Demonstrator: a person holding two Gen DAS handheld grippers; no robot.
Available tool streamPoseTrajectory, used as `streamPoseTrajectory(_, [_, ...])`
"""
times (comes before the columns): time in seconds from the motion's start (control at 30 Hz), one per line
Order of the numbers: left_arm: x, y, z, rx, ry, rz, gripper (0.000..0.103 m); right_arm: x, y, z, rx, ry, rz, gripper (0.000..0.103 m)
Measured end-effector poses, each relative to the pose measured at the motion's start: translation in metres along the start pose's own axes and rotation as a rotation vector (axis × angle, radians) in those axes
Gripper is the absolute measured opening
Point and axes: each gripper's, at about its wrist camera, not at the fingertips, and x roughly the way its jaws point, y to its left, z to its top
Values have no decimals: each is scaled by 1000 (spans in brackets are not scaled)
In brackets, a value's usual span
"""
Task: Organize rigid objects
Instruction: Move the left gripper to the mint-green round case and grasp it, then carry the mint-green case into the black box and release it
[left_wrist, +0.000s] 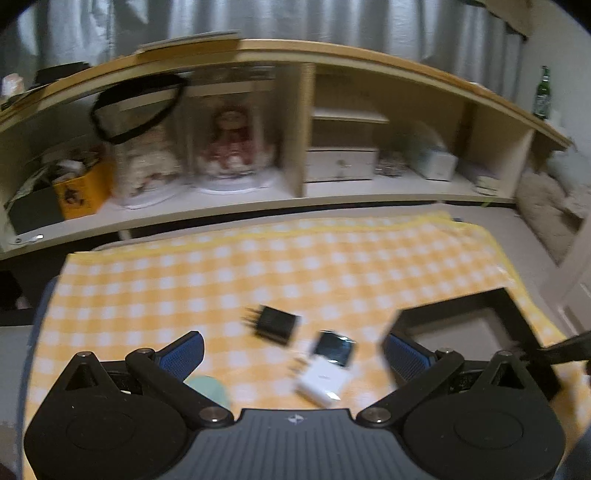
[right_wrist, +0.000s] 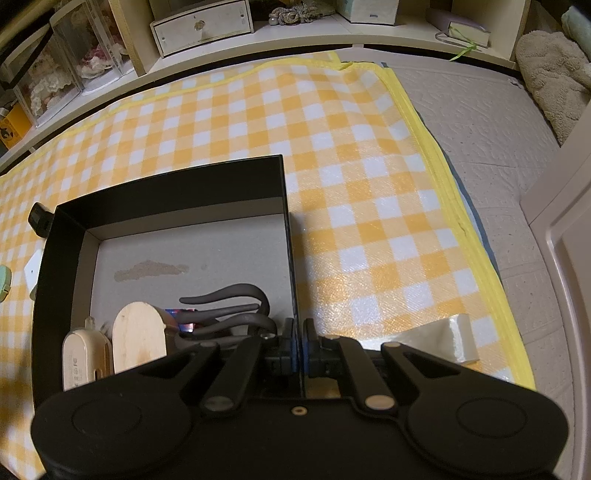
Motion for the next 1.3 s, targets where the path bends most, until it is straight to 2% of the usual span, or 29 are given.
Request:
streamPoseTrajectory(0.1, [11,22,2,8,14,24,103,0,0,0,0,2,-1,4])
streamPoseTrajectory(0.27, [31,55,-3,-11,74,-2,103,4,1,1,2,7,-3,4])
streamPoseTrajectory(0.4, [47,61,-11,28,126,0,100,4,1,3,3,8,-4,4])
streamPoseTrajectory(0.47, [56,64,-16,26,166,-17,95,4,1,3,3,8,-3,4])
streamPoseTrajectory(0.6, [73,68,-26,24,231,-22,80,4,1,3,3,8,-3,4])
streamPoseTrajectory(0.83, [88,68,-39,136,310,-52,66,4,1,3,2,9,-4,4])
streamPoseTrajectory(0.97, [91,64,-42,177,305,-44,63,4,1,3,3,8,-3,4])
streamPoseTrajectory(1.1, [92,65,-41,171,297,-30,53,4,1,3,2,9,-3,4])
streamPoseTrajectory(1.3, [91,62,-40,184,299,-15,52,4,1,3,2,8,-4,4])
